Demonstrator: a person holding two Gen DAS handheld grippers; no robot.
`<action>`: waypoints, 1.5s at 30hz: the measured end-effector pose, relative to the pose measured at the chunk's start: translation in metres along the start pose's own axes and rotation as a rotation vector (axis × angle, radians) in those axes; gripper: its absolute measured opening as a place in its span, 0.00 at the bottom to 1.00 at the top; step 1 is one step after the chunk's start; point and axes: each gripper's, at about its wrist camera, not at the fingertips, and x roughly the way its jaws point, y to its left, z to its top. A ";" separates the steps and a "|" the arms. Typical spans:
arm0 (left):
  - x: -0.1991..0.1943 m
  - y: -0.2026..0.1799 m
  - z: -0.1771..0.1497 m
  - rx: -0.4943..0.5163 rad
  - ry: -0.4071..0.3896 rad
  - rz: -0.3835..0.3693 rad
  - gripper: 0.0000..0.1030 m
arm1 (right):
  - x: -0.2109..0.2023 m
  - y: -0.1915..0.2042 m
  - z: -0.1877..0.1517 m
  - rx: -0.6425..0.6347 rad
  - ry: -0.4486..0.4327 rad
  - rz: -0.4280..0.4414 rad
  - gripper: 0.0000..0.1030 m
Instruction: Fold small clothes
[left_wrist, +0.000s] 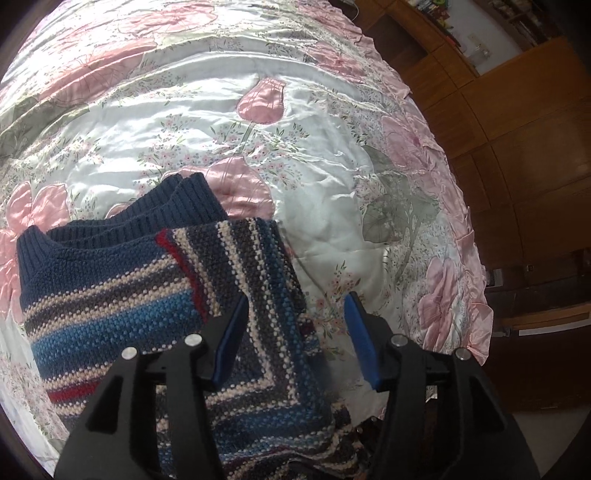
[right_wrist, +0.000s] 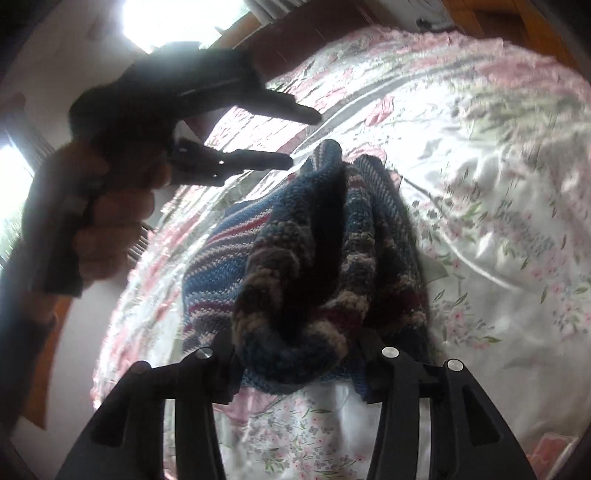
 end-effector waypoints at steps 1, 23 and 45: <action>-0.008 0.001 -0.004 0.012 -0.018 -0.010 0.57 | 0.001 -0.009 0.004 0.048 0.020 0.058 0.53; 0.003 0.059 -0.154 -0.121 -0.077 -0.626 0.66 | 0.068 -0.025 0.140 -0.035 0.280 0.069 0.18; -0.033 0.094 -0.115 -0.235 -0.240 -0.582 0.72 | 0.029 -0.068 0.098 0.154 0.283 0.061 0.19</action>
